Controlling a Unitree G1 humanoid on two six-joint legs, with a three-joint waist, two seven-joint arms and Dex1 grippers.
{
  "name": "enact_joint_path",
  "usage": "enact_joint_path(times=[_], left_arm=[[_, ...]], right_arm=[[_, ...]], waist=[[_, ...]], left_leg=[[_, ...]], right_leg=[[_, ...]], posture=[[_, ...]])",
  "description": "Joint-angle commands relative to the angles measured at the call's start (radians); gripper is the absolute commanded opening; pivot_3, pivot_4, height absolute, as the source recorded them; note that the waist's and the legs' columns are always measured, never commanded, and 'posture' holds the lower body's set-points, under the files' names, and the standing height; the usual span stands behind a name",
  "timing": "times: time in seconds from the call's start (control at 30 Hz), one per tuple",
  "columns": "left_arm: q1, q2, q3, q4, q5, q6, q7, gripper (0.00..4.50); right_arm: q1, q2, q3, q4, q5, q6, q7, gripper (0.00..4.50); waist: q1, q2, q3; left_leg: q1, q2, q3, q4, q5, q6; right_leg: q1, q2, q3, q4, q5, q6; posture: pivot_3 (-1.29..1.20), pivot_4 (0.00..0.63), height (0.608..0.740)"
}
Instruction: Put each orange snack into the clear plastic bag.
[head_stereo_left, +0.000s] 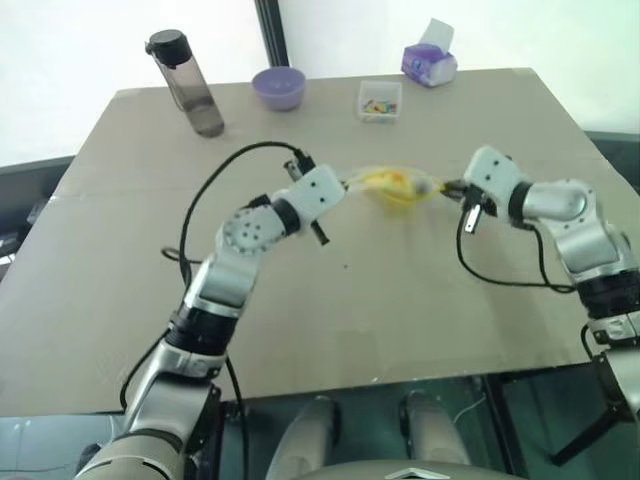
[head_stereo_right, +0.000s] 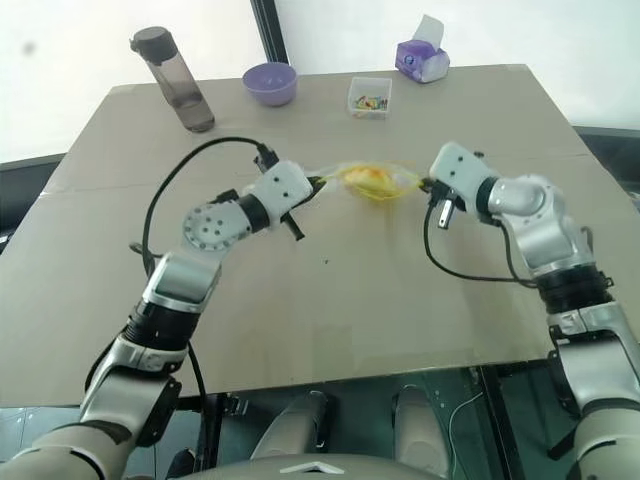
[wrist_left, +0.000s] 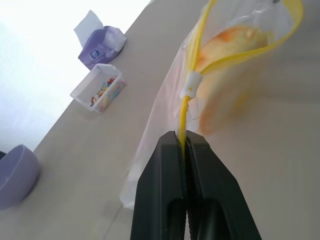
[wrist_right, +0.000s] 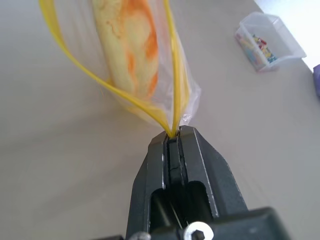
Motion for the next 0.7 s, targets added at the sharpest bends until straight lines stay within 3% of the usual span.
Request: enact_joint_path(times=[0.03,0.23,0.43,0.6,0.7], left_arm=[[-0.045,0.025,0.020,-0.019,-0.027,0.003,-0.043,0.00],[-0.073,0.056,0.004,-0.058,-0.056,0.065,-0.122,0.00],[-0.050,0.133,-0.060,-0.128,-0.116,0.215,-0.312,0.00],[-0.099,0.112,-0.034,-0.091,-0.105,0.212,-0.256,0.00],[-0.120,0.105,-0.039,-0.070,-0.075,0.165,-0.218,0.00]], right_arm=[[-0.050,-0.032,-0.050,-0.061,0.033,0.041,0.039,0.08],[-0.073,-0.062,-0.056,-0.081,0.041,0.091,0.086,0.08],[-0.022,-0.098,-0.039,-0.180,0.130,0.258,0.252,0.08],[-0.075,-0.066,-0.042,-0.095,0.075,0.199,0.152,0.08],[-0.059,-0.055,-0.041,-0.132,0.126,0.228,0.209,0.08]], waist=[[0.001,0.000,0.000],[0.002,0.000,0.000],[-0.001,0.000,0.000],[0.001,0.000,0.000],[0.002,0.000,0.001]], left_leg=[[0.000,0.000,0.000,0.000,0.000,0.000],[-0.001,0.000,0.000,0.000,0.000,0.000],[-0.001,0.000,-0.001,0.000,0.000,0.000],[0.000,0.000,0.000,0.001,0.000,0.000],[-0.001,0.000,-0.001,0.001,0.000,0.000]], right_leg=[[0.000,0.000,0.000,0.000,0.000,0.000],[0.000,0.000,-0.001,0.000,0.000,0.000],[0.000,0.000,-0.001,0.000,0.000,0.000],[0.000,0.000,-0.001,0.000,0.000,0.000],[0.000,0.000,-0.001,0.000,0.000,0.000]], posture=[[0.00,0.150,0.740],[0.00,0.150,0.740],[0.00,0.150,0.740],[0.00,0.150,0.740],[0.00,0.150,0.740]])
